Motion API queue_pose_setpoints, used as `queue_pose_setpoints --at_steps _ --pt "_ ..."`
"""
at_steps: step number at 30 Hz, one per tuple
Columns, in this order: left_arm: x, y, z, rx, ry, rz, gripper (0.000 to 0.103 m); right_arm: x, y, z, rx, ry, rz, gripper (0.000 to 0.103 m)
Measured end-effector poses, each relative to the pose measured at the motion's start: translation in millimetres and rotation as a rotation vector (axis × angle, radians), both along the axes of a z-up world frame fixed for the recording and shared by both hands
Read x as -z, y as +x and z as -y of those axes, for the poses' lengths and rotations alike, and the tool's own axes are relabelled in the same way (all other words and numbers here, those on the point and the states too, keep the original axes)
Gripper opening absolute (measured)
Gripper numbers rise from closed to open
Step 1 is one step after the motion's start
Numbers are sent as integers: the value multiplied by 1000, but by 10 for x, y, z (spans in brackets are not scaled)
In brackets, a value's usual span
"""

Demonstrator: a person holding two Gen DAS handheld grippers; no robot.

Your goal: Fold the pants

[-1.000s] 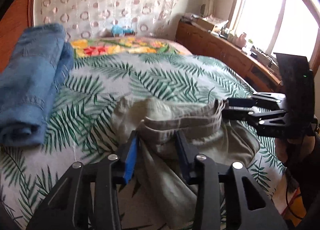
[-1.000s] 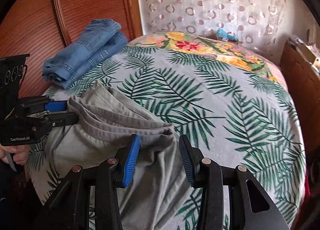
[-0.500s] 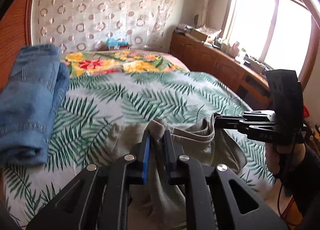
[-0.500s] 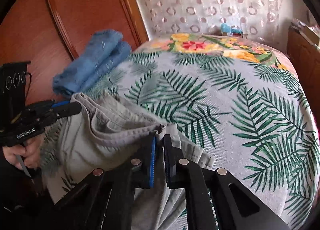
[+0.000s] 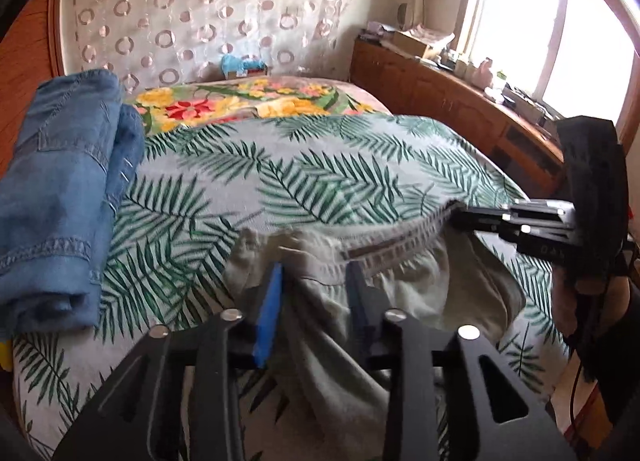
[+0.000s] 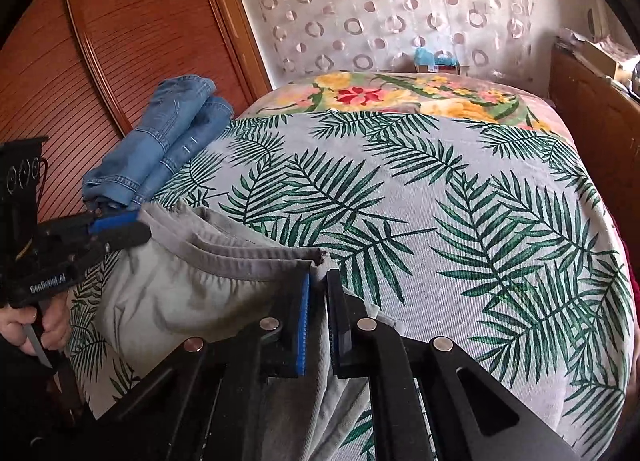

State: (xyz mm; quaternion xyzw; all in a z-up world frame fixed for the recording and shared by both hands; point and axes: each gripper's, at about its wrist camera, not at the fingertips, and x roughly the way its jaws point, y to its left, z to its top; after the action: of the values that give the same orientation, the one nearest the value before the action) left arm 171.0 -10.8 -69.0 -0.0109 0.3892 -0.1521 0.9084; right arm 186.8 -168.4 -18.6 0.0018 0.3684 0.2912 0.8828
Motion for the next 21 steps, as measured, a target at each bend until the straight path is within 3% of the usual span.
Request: queue_pose_setpoints --at_steps 2,5,10,21 --pt "41 -15 -10 -3 2 -18 41 -25 -34 -10 -1 -9 11 8" --pt "66 -55 -54 -9 -26 -46 42 -88 -104 15 20 -45 42 18" --pt "-10 -278 -107 -17 -34 -17 42 -119 -333 138 36 -33 45 37" --pt "141 -828 -33 39 -45 -42 42 -47 -979 426 10 4 9 38"
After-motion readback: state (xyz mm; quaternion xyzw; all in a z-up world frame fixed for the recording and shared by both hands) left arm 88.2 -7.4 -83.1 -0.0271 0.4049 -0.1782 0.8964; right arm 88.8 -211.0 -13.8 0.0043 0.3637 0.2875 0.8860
